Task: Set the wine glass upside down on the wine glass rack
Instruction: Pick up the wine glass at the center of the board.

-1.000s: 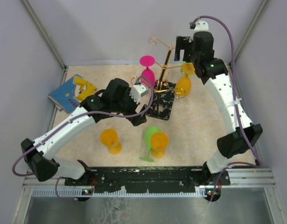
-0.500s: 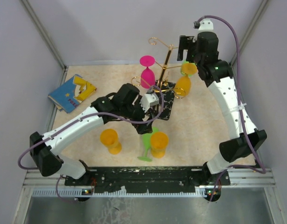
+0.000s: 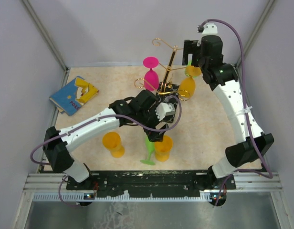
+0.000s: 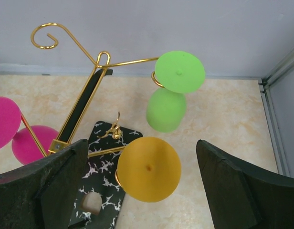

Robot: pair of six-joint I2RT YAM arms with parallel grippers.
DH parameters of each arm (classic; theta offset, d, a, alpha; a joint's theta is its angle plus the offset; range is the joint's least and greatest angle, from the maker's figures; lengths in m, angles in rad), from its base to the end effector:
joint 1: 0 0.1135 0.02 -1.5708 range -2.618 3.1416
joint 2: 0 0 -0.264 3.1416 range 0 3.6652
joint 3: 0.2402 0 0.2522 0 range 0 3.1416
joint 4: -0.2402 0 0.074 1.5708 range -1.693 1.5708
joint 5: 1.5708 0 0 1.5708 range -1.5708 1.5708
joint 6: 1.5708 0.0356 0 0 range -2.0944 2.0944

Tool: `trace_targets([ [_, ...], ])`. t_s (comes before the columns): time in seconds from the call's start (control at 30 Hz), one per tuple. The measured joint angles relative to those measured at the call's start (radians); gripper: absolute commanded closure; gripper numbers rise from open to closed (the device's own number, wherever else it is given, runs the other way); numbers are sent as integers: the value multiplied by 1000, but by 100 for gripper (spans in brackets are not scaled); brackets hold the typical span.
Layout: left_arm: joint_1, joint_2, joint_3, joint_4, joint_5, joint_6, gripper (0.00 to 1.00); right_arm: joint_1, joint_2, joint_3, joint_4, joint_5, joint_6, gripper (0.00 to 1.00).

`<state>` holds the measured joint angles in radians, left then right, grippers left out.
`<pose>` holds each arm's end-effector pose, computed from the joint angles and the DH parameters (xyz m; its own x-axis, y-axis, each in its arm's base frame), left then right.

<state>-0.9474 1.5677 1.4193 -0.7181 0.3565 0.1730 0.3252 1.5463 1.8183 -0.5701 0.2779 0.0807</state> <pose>0.1883 -0.2832 0.3188 -0.2846 0.6721 -0.6836 0.9560 0.2517 -0.1505 0.3223 0.0984 0.4692 -0.2821 -0.0133 -0.9593 -0.0361 0.9993 -0.0033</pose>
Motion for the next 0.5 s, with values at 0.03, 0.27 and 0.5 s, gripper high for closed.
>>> trace_targets([
  [0.03, -6, 7, 0, 0, -2, 5, 1, 0, -3, -4, 0, 2, -2, 5],
  [0.27, -28, 26, 4, -8, -13, 28, 19, 0, -29, -12, 0, 14, -19, 5],
  [0.5, -38, 63, 9, -28, -29, 44, 66, 0, -34, -14, 2, 17, -29, 5],
])
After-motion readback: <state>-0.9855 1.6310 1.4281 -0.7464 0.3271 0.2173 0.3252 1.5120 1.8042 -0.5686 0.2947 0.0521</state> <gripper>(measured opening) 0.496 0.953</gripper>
